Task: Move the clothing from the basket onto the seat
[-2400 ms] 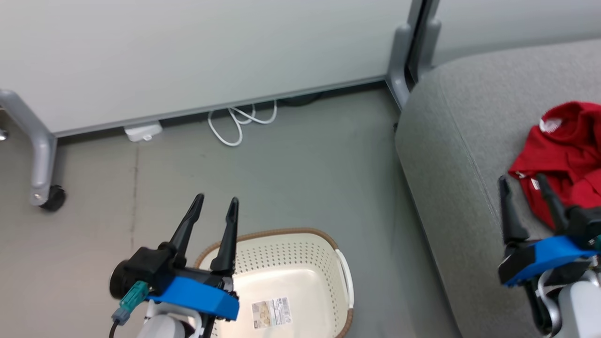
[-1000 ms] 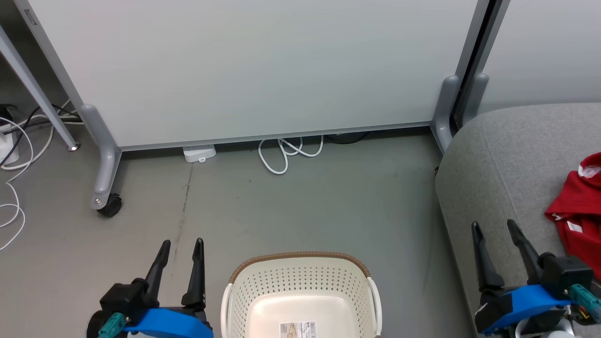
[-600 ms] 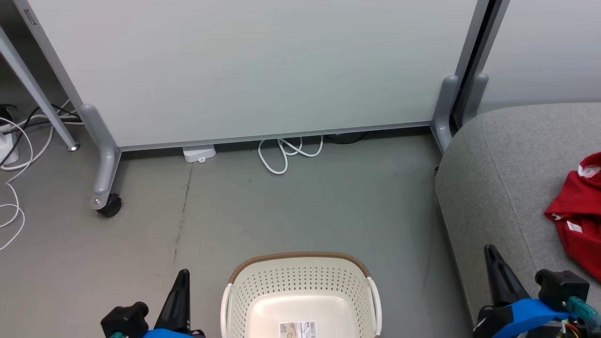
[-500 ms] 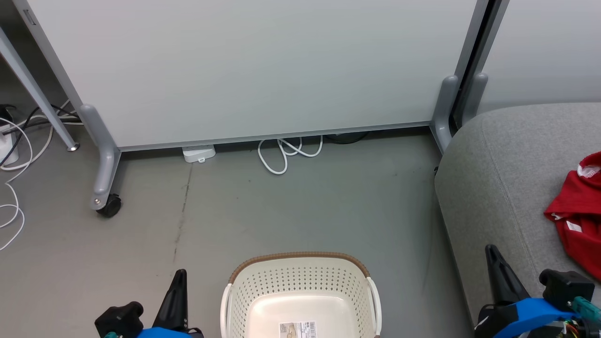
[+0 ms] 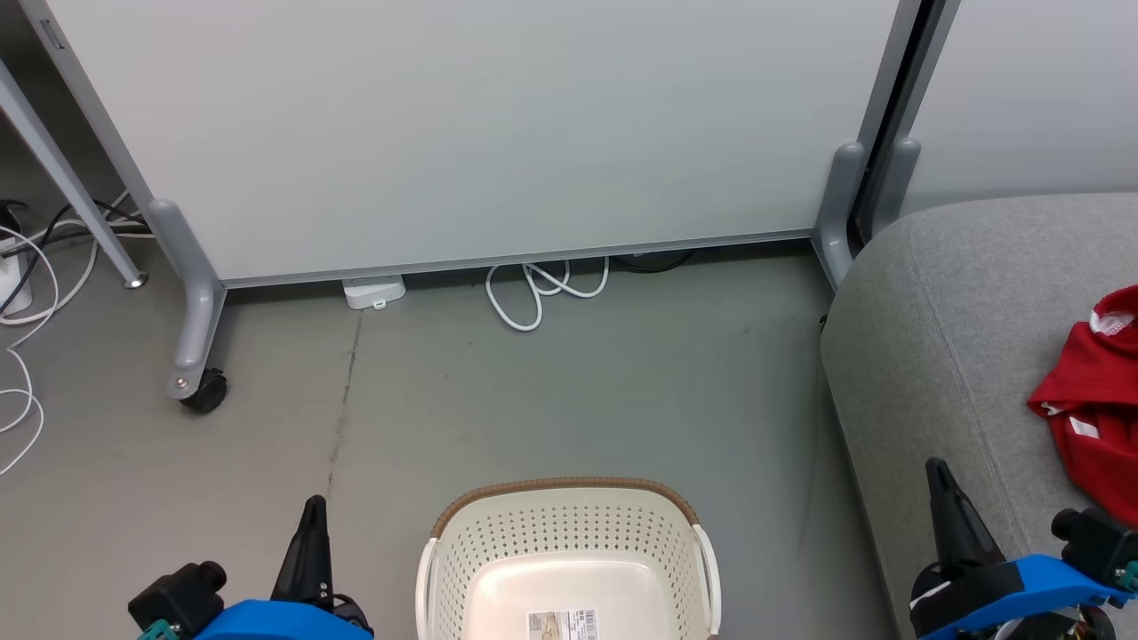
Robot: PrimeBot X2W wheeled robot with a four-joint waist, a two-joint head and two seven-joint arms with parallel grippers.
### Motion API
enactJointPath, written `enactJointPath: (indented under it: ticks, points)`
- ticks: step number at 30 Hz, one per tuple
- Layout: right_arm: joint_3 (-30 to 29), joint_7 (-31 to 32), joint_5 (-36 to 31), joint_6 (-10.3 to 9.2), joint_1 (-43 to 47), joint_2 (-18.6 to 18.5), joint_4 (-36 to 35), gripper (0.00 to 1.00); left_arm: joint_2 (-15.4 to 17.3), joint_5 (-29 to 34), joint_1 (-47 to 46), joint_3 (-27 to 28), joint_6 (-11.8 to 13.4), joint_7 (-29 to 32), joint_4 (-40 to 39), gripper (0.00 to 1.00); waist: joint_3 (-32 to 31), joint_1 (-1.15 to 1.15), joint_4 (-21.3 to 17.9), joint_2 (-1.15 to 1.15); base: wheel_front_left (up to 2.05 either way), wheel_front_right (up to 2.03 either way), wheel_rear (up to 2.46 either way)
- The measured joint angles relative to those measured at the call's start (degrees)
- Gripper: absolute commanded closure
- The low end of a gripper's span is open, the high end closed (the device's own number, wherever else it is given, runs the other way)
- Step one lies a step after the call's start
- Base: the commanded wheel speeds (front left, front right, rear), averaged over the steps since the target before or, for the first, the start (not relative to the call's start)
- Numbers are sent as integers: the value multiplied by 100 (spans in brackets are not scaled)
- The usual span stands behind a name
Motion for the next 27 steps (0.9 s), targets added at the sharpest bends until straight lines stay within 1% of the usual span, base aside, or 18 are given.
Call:
enactJointPath:
  ticks: [14,27]
  points:
    - [-13,203,1263,0,-65,1,-23,100,-32,-1045,-112,219,0,298,-129,100,-4,0,-21,0,0,0,0]
    - [-29,372,2268,0,-147,1,-35,100,-63,-1889,-204,394,0,542,-234,100,-7,0,-40,0,0,0,0]
